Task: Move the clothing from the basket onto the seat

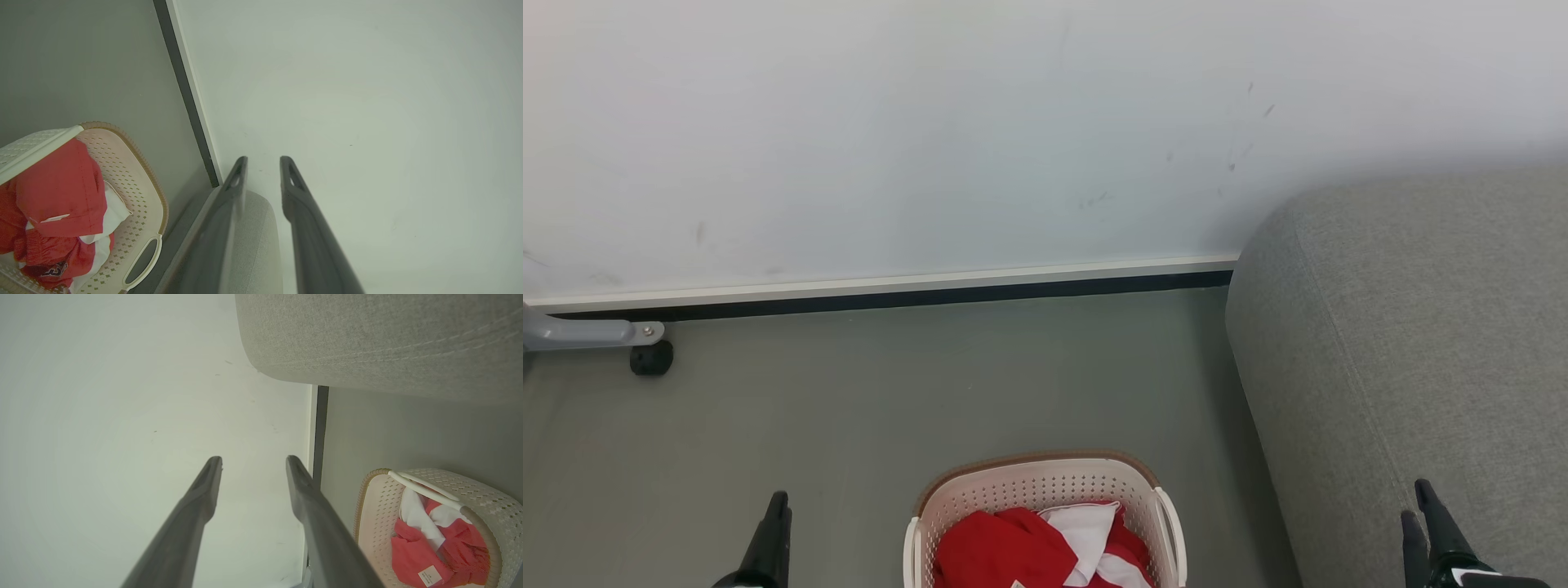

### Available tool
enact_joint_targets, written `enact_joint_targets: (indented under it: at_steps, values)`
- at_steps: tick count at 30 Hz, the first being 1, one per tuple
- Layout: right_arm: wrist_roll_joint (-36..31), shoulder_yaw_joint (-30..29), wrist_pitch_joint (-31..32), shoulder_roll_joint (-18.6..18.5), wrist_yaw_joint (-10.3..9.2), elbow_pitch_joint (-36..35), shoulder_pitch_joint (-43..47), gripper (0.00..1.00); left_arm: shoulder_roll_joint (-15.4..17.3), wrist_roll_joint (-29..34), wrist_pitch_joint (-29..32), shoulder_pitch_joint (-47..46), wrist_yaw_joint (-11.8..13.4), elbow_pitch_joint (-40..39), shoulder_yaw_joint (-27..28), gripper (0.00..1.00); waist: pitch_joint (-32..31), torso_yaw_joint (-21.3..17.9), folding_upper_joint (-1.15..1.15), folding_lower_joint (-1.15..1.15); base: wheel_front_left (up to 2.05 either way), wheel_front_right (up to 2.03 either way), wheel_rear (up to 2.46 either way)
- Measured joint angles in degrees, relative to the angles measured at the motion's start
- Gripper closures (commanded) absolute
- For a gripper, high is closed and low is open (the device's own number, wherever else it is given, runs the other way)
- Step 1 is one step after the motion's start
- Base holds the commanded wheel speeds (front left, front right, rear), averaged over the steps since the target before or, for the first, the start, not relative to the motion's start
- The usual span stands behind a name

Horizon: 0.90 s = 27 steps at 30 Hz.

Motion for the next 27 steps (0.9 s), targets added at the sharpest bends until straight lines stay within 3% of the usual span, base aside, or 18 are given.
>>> enact_joint_targets:
  at_steps: [16, 27]
  values:
    - [-2.71, 1.66, -2.66, -0.04, -0.09, -1.37, 0.51, 0.0, 0.02, 3.75, -2.85, 0.06, 1.0, -1.27, -2.77, 0.0, -0.49, 0.17, 0.0, 0.0, 0.0, 0.0, 0.0]
    - [-12.12, 3.93, -4.81, -0.11, -2.03, -3.55, 0.63, 0.0, 0.11, 12.41, -4.69, 0.01, 3.03, -3.14, -4.64, 0.0, -0.81, 0.31, 0.0, 0.0, 0.0, 0.0, 0.0]
